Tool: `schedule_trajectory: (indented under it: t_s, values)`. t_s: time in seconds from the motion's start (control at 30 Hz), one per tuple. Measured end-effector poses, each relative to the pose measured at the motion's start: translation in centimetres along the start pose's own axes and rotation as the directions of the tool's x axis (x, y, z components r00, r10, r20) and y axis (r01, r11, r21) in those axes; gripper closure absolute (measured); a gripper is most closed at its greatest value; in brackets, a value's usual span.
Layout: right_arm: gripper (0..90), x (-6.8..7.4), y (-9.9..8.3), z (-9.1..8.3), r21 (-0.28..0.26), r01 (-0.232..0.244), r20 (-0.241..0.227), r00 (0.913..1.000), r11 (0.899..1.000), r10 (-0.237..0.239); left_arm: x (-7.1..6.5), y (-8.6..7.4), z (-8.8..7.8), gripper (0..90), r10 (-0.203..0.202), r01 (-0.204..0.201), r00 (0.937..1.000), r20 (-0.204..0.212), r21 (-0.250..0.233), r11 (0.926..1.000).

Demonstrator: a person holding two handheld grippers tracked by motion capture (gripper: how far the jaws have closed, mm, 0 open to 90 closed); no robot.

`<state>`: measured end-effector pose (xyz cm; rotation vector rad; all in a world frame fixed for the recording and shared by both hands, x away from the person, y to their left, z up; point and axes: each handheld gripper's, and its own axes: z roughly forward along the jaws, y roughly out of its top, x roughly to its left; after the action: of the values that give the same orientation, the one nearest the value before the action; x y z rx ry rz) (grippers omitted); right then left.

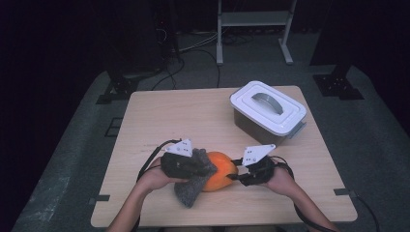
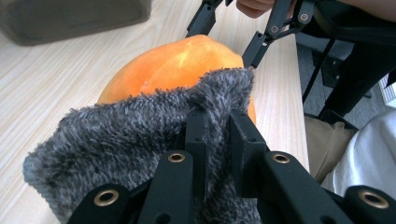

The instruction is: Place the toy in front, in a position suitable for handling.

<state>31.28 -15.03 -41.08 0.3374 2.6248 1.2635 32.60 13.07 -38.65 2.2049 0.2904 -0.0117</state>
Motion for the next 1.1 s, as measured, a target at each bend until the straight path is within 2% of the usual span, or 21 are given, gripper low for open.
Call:
schedule_trajectory:
  t_s: [0.1, 0.17, 0.23, 0.33, 0.47, 0.5, 0.63, 0.7, 0.77, 0.8, 0.9, 1.0, 1.1]
  values:
    - [51.1, 0.0, 0.4, 0.2, -0.002, 0.001, 0.004, 1.0000, 1.000, -0.001, 0.1, 0.0, -0.1, 79.1, -0.007, 0.007, 0.9999, -0.009, -0.008, 0.9999]
    - [43.5, -0.2, 0.6, 0.3, -0.006, -0.020, 0.009, 0.9998, 1.000, 0.020, 0.2, 0.0, -0.1, 79.2, -0.006, 0.006, 0.9999, -0.015, -0.004, 1.0000]
    - [35.4, -0.3, 0.4, 0.4, -0.011, -0.049, -0.008, 0.9988, 0.999, 0.049, 0.3, -0.2, -0.2, 79.1, -0.019, 0.019, 0.9995, -0.027, -0.005, 0.9998]
    - [26.9, -0.4, -0.1, 0.5, -0.011, -0.086, -0.031, 0.9959, 0.996, 0.085, 0.3, -0.3, -0.1, 79.1, -0.016, 0.016, 0.9995, -0.027, -0.004, 0.9999]
    - [24.1, -0.3, -0.8, 0.7, 0.010, -0.105, -0.041, 0.9936, 0.994, 0.106, 0.4, -0.3, 0.0, 79.1, -0.019, 0.019, 0.9995, -0.025, -0.008, 0.9998]
    - [24.9, -0.2, -0.9, 0.7, 0.010, -0.108, -0.038, 0.9934, 0.994, 0.108, 0.4, -0.3, 0.1, 79.1, -0.020, 0.020, 0.9995, -0.024, -0.007, 0.9998]
    - [47.8, 0.1, -0.8, 0.9, 0.002, -0.086, 0.001, 0.9963, 0.996, 0.086, 0.1, 0.1, 0.2, 79.1, -0.008, 0.008, 0.9997, -0.024, -0.005, 1.0000]
    - [54.1, 0.0, -0.5, 0.7, -0.008, -0.080, 0.010, 0.9967, 0.997, 0.080, -0.2, 0.6, 0.0, 79.2, 0.005, -0.005, 0.9997, -0.022, -0.009, 0.9999]
    - [55.5, -0.1, -0.3, 0.6, -0.008, -0.079, 0.011, 0.9968, 0.997, 0.079, -0.4, 0.9, 0.0, 79.3, 0.015, -0.016, 0.9997, -0.018, -0.011, 0.9998]
    - [57.0, -0.1, 0.3, 0.5, -0.011, -0.077, 0.017, 0.9969, 0.997, 0.077, -0.8, 1.8, 0.1, 79.3, 0.040, -0.040, 0.9992, -0.010, -0.014, 0.9991]
    - [57.3, 0.2, 1.1, 0.8, -0.014, -0.052, 0.012, 0.9986, 0.999, 0.052, -1.6, 3.3, 0.5, 79.2, 0.076, -0.076, 0.9970, 0.011, -0.023, 0.9968]
    - [58.4, 0.8, 1.6, 1.1, -0.008, -0.011, 0.009, 0.9999, 1.000, 0.011, -1.9, 4.2, 1.1, 79.3, 0.115, -0.114, 0.9934, -0.009, 0.030, 0.9930]
    - [60.1, 0.8, 1.2, 1.0, -0.012, -0.016, 0.005, 0.9999, 1.000, 0.016, -1.7, 4.0, 1.1, 79.3, 0.101, -0.101, 0.9946, -0.022, 0.026, 0.9946]
